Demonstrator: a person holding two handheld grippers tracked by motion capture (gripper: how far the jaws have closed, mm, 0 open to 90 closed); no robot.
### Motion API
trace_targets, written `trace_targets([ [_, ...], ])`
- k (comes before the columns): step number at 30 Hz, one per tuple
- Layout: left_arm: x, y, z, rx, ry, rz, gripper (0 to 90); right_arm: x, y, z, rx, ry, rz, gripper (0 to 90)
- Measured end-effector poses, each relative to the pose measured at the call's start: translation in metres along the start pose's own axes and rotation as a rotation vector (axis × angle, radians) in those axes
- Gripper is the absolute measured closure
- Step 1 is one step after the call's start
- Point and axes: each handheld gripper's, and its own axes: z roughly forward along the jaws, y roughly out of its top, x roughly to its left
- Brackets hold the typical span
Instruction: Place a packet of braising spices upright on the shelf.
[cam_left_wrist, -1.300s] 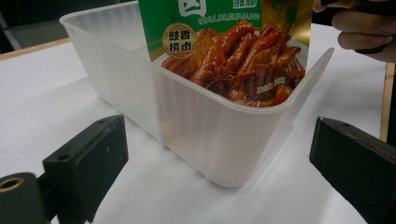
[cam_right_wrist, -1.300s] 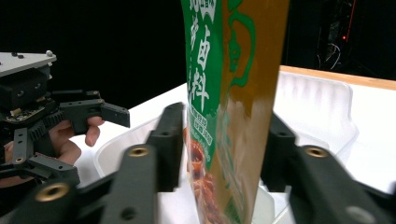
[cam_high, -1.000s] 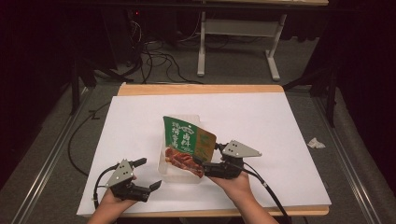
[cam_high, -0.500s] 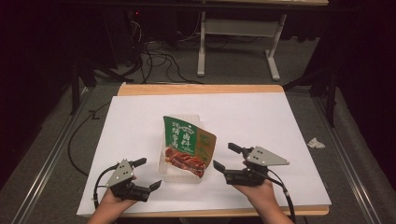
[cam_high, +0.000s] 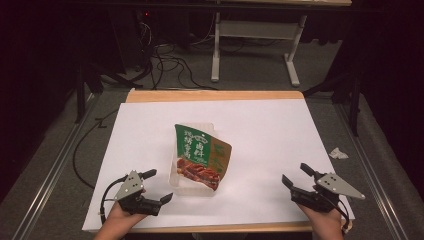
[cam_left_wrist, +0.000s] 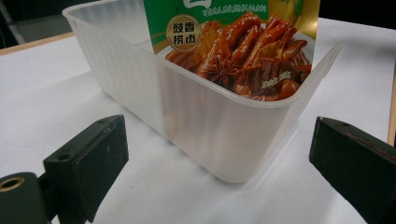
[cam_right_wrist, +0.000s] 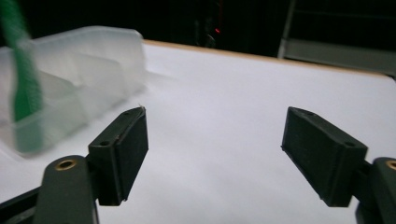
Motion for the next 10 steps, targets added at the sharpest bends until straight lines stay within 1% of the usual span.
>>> trace_targets([
  [1,0.0004,-0.0004,0.0023,0.004,-0.003,-0.003,5.2,-0.009,-0.0038,-0.0003,0.022,-0.015,0.024,23.4],
  [2,0.0004,-0.0006,0.0034,0.009,-0.004,-0.002,5.2,-0.0119,-0.0045,0.0009,0.02,-0.026,0.028,23.7],
  [3,0.0,-0.0007,0.0046,0.011,-0.004,-0.006,5.2,-0.0136,-0.005,0.0021,0.015,-0.028,0.042,24.2],
  [5,-0.0006,-0.0005,0.006,0.014,-0.005,-0.005,5.2,-0.0154,-0.0055,0.005,0.012,-0.015,0.062,24.4],
  [8,-0.0018,-0.0001,0.0068,0.017,-0.005,0.0,5.2,-0.0147,-0.0068,0.0066,0.023,-0.012,0.038,25.0],
  [9,-0.0018,-0.0001,0.0067,0.016,-0.005,-0.001,5.2,-0.0151,-0.0074,0.0064,0.023,-0.013,0.038,25.1],
  [10,-0.0018,-0.0001,0.0067,0.016,-0.005,-0.001,5.2,-0.016,-0.008,0.0057,0.021,-0.011,0.049,25.2],
])
